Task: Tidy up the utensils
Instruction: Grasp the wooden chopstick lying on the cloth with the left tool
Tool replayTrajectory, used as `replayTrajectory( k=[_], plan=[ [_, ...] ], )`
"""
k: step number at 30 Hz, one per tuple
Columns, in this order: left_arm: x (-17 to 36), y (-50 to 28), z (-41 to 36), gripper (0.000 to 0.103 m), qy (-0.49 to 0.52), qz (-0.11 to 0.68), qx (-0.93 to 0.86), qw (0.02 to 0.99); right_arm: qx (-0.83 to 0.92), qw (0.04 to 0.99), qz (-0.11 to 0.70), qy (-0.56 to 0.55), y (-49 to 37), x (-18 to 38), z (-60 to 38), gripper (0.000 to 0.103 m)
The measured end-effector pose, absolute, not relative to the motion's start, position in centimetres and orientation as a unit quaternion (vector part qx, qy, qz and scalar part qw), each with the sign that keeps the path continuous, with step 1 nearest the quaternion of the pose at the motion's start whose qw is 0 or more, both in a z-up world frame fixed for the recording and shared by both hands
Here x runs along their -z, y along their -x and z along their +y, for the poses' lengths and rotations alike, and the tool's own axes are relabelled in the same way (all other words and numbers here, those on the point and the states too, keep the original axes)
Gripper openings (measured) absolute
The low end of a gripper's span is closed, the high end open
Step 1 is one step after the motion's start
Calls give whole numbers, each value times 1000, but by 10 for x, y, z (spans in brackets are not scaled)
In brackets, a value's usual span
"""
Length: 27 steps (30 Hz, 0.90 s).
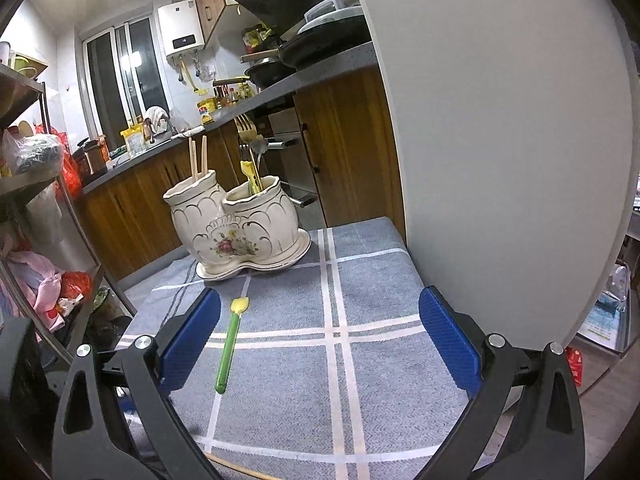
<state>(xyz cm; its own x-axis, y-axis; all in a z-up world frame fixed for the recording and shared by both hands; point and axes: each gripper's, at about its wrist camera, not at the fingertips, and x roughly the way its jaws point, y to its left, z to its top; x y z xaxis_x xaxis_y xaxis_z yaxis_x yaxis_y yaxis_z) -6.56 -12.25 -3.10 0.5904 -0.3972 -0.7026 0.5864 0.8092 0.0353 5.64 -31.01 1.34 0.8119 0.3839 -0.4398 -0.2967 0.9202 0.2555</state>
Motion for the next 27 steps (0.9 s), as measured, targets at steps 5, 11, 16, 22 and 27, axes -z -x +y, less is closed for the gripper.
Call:
replayTrajectory(
  k=[5, 11, 16, 22, 27],
  plan=[
    [41, 62, -130, 30, -140, 376, 294, 867, -181, 947, 250, -90, -57, -12, -312, 98],
    [49, 59, -136, 24, -157, 391, 295, 857, -181, 946, 251, -95, -59, -10, -314, 98],
    [47, 51, -134, 18, -143, 401, 291, 857, -182, 946, 253, -94, -59, -9, -313, 98],
    [45, 46, -132, 9, -134, 401, 286, 860, -182, 946, 251, -95, -59, -9, -313, 98],
    [39, 45, -122, 0, -116, 394, 280, 868, -179, 947, 247, -97, -61, -10, -312, 98]
  ],
)
